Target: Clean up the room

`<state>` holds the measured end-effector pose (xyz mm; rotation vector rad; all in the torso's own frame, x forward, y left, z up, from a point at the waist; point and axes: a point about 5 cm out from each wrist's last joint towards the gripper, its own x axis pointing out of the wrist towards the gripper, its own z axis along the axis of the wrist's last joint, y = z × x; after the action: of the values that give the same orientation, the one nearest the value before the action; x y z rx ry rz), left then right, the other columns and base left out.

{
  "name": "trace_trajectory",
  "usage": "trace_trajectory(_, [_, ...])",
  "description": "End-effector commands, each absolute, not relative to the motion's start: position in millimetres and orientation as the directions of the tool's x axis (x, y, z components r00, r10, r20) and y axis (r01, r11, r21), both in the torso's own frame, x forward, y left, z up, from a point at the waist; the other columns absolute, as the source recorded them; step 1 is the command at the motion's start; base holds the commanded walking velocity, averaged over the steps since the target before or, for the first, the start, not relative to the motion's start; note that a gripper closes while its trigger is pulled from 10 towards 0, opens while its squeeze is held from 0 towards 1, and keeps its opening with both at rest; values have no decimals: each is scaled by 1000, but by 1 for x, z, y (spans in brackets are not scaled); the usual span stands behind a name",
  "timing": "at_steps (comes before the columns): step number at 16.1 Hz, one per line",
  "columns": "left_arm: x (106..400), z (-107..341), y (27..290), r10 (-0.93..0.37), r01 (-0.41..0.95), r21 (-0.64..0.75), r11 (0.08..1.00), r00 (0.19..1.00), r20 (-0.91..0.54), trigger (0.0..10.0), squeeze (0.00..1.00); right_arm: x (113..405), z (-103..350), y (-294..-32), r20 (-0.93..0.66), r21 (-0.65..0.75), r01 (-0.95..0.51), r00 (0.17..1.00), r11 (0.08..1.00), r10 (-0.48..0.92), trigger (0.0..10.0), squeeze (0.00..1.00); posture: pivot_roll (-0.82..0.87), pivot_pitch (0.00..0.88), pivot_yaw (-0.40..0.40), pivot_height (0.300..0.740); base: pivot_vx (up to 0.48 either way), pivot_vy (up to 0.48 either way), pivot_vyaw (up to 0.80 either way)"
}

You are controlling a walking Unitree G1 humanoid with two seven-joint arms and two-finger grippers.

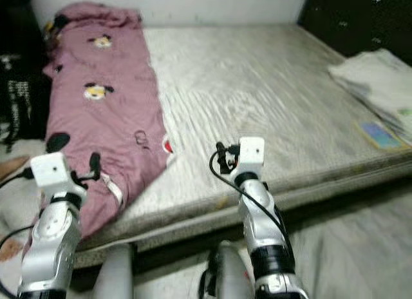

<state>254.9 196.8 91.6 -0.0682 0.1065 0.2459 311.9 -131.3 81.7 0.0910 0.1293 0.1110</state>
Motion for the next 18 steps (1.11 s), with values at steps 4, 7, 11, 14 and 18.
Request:
trace_trajectory(4, [257, 92, 197, 260, -268, -59, 962, 958, -121, 10000, 0, 313, 80, -134, -138, 92, -105, 984, 990, 117, 10000, 0, 120, 22, -74, 613, 0, 0, 0])
trace_trajectory(7, [258, 92, 196, 264, -273, -60, 960, 957, -120, 10000, 0, 314, 80, -134, -139, 88, -110, 983, 990, 122, 10000, 0, 116, 17, -77, 613, 0, 0, 0])
trace_trajectory(11, [258, 91, 195, 264, -273, -64, 960, 957, -121, 10000, 0, 314, 79, -133, -143, 83, -119, 981, 989, 130, 10000, 0, 118, 12, -80, 608, 0, 0, 0])
trace_trajectory(14, [258, 91, 195, 260, -270, -68, 961, 958, -124, 10000, 0, 314, 79, -133, -143, 83, -121, 981, 989, 132, 10000, 0, 117, 9, -79, 568, 0, 0, 0])
trace_trajectory(18, [259, 90, 194, 256, -265, -68, 962, 959, -124, 10000, 0, 314, 78, -132, -143, 86, -124, 980, 989, 136, 10000, 0, 117, 7, -77, 528, 0, 0, 0])
